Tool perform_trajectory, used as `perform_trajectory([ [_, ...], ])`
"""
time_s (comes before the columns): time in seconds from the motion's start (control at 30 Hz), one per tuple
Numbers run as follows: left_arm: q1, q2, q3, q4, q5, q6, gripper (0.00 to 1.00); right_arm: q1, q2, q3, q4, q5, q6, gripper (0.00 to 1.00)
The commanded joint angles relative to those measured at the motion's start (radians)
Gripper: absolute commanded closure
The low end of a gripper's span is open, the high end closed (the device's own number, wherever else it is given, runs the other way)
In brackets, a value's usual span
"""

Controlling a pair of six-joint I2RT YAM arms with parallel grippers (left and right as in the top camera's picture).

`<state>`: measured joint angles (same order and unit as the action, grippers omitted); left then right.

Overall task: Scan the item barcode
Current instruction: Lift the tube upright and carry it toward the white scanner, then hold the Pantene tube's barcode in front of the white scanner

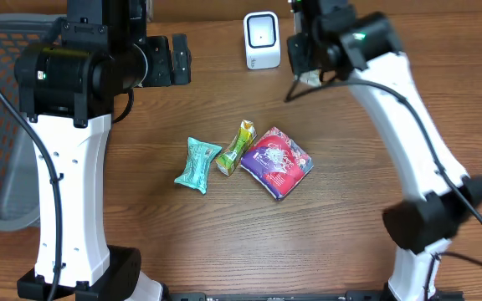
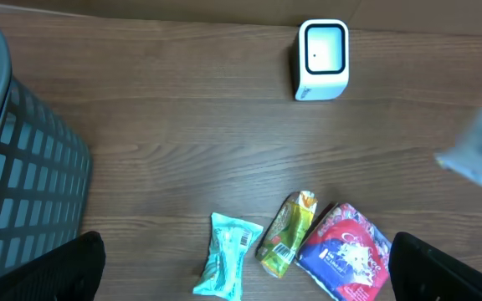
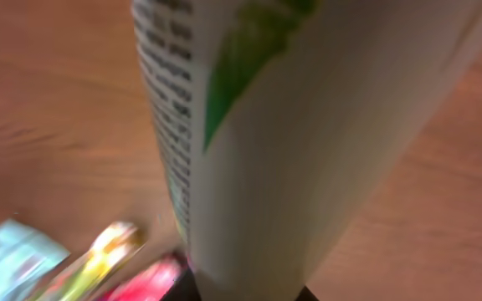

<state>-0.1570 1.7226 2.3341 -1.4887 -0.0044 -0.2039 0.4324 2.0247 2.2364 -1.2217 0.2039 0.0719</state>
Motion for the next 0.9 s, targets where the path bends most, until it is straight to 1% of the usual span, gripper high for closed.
perform_trajectory([
  [0.0,0.000,0.007,-0.005,0.001,0.004,-0.006,0.00,0.005,0.061,0.021,0.089,0.222,-0.111,0.96],
  [0.17,0.000,0.007,-0.005,0.001,0.004,-0.006,0.00,0.034,0.169,0.021,0.260,0.457,-0.267,0.96],
  [0.27,0.000,0.007,-0.005,0.001,0.004,-0.006,0.00,0.053,0.217,0.021,0.418,0.557,-0.368,0.96],
  [0.43,0.000,0.007,-0.005,0.001,0.004,-0.006,0.00,0.060,0.271,0.021,0.618,0.570,-0.571,0.96],
  [0.53,0.000,0.007,-0.005,0.001,0.004,-0.006,0.00,0.059,0.295,0.021,0.684,0.563,-0.663,0.96],
  [0.7,0.000,0.007,-0.005,0.001,0.004,-0.006,0.00,0.057,0.315,0.007,0.759,0.546,-0.723,0.96],
  [0.87,0.000,0.007,-0.005,0.001,0.004,-0.006,0.00,0.056,0.342,0.007,0.764,0.491,-0.782,0.96],
])
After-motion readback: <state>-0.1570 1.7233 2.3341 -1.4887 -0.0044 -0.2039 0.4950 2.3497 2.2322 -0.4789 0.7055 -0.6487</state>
